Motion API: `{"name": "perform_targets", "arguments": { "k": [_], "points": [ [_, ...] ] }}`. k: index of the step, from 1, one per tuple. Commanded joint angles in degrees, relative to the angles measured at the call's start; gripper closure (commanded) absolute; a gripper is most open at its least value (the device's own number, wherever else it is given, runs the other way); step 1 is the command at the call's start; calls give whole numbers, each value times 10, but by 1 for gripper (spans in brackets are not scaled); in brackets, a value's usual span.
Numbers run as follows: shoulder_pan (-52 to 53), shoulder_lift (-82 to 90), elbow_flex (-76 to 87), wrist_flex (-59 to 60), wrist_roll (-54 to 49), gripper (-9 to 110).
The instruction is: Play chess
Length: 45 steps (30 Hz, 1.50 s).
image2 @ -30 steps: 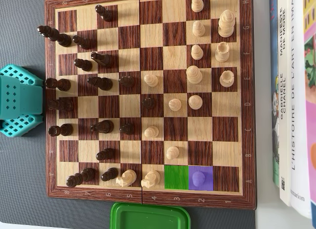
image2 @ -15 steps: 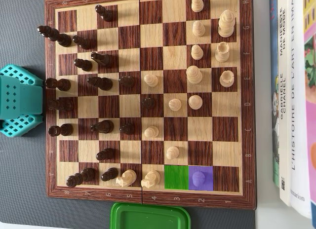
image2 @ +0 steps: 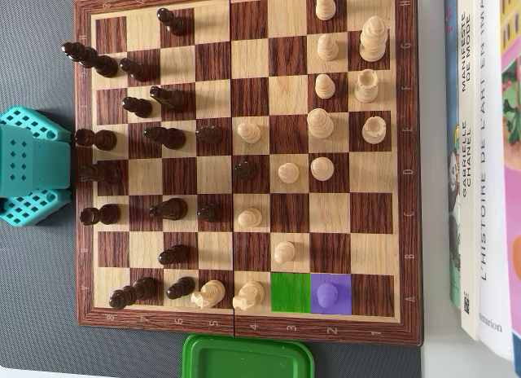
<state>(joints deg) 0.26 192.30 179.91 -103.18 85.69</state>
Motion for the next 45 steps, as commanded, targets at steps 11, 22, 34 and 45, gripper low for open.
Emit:
{"name": "perform_targets", "arguments": {
  "k": [11,22,34,45],
  "points": [
    [-3,-7,11,-1,2,83],
    [1,-7,11,-1,-2,83],
    [4,-8,10,22,-3,83],
    [4,-8,-167,381,-3,83]
  ]
}}
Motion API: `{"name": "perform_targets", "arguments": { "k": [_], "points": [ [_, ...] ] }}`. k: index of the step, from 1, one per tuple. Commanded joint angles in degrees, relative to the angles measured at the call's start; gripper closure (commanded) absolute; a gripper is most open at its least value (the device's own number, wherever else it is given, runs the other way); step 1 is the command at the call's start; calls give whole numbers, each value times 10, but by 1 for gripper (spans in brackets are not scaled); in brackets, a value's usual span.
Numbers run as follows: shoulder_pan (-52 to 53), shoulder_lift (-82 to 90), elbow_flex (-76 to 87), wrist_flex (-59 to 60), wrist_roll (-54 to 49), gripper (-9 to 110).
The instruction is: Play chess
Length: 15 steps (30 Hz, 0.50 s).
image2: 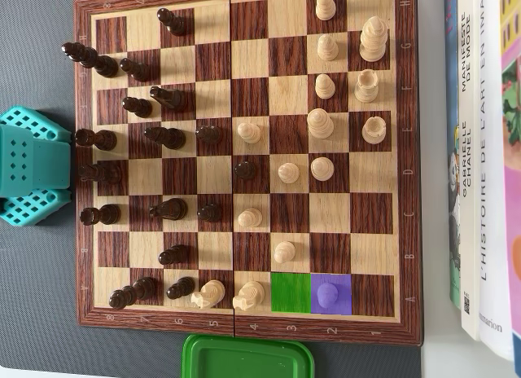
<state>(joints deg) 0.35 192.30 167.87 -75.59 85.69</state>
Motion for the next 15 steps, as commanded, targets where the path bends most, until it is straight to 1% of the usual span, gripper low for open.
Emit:
{"name": "perform_targets", "arguments": {
  "k": [1,12,15],
  "points": [
    [3,-8,-61,148,-3,83],
    [3,-6,-192,636,-4,83],
    [3,-6,-212,752,-36,83]
  ]
}}
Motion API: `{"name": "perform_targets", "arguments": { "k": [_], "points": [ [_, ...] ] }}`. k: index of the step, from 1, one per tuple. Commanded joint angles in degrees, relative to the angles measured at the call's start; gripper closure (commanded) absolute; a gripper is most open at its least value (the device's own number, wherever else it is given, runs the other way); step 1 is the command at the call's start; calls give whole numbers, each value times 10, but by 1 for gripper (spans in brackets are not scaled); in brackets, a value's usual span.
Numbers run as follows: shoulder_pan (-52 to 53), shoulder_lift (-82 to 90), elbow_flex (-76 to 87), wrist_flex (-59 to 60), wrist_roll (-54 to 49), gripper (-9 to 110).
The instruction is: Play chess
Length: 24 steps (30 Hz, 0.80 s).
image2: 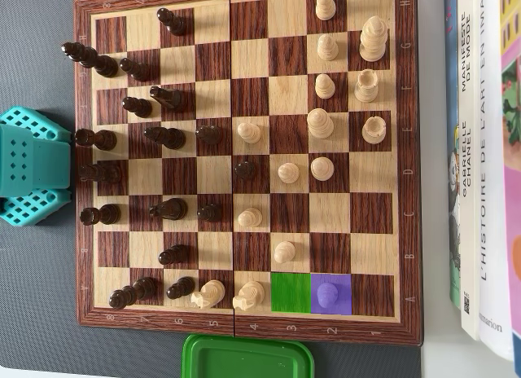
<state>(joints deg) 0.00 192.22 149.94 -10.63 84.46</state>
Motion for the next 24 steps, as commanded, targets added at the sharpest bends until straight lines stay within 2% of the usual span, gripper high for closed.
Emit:
{"name": "perform_targets", "arguments": {
  "k": [1,9,15,24],
  "points": [
    [5,-5,-36,129,-38,83],
    [6,-9,-33,244,-55,82],
    [7,-14,-46,387,-55,82],
    [7,-205,-155,590,-55,83]
  ]
}}
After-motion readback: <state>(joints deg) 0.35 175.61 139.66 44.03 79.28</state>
